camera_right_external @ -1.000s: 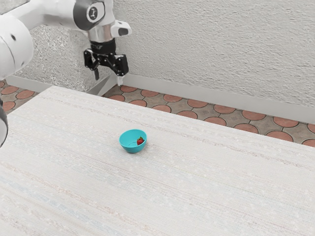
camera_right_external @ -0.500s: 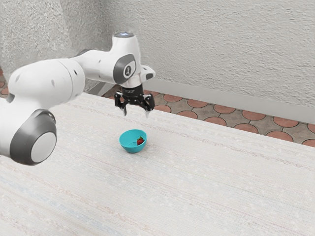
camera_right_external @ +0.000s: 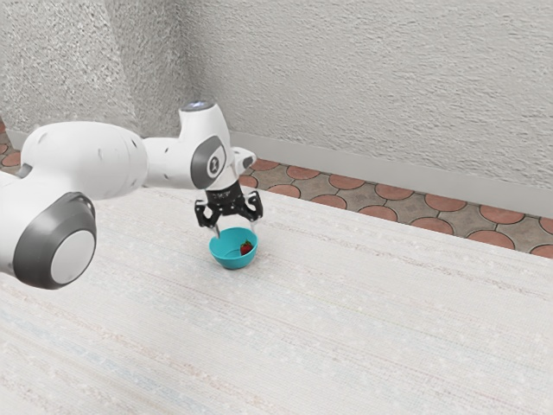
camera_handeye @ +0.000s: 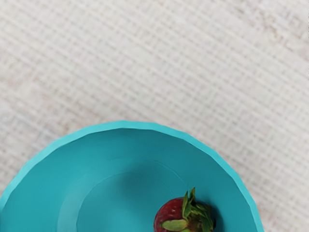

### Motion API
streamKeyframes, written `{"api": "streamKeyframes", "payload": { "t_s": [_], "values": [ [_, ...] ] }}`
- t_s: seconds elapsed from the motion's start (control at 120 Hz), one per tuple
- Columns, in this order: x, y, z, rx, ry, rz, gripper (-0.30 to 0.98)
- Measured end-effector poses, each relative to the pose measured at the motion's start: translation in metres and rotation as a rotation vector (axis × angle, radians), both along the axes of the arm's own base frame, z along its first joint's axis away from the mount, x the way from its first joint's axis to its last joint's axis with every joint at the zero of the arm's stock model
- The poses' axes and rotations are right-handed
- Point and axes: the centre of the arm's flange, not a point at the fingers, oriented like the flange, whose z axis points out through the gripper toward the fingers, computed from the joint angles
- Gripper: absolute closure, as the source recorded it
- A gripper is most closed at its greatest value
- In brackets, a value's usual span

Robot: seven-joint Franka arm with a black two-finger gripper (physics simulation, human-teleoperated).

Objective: Take strawberry from the bowl

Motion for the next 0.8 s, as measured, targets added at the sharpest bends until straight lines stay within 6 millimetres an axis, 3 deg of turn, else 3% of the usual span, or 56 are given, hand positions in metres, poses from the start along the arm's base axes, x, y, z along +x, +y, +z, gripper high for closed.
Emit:
{"api": "streamKeyframes", "payload": {
  "t_s": [0.183, 0.275, 0.8],
  "values": [
    [0.000, 0.003, 0.001, -0.004, -0.007, 0.047, 0.26],
    [-0.005, 0.005, -0.012, -0.006, 0.013, 0.070, 0.30],
    [-0.003, 0.005, -0.031, -0.040, -0.011, 0.162, 0.36]
  ]
}}
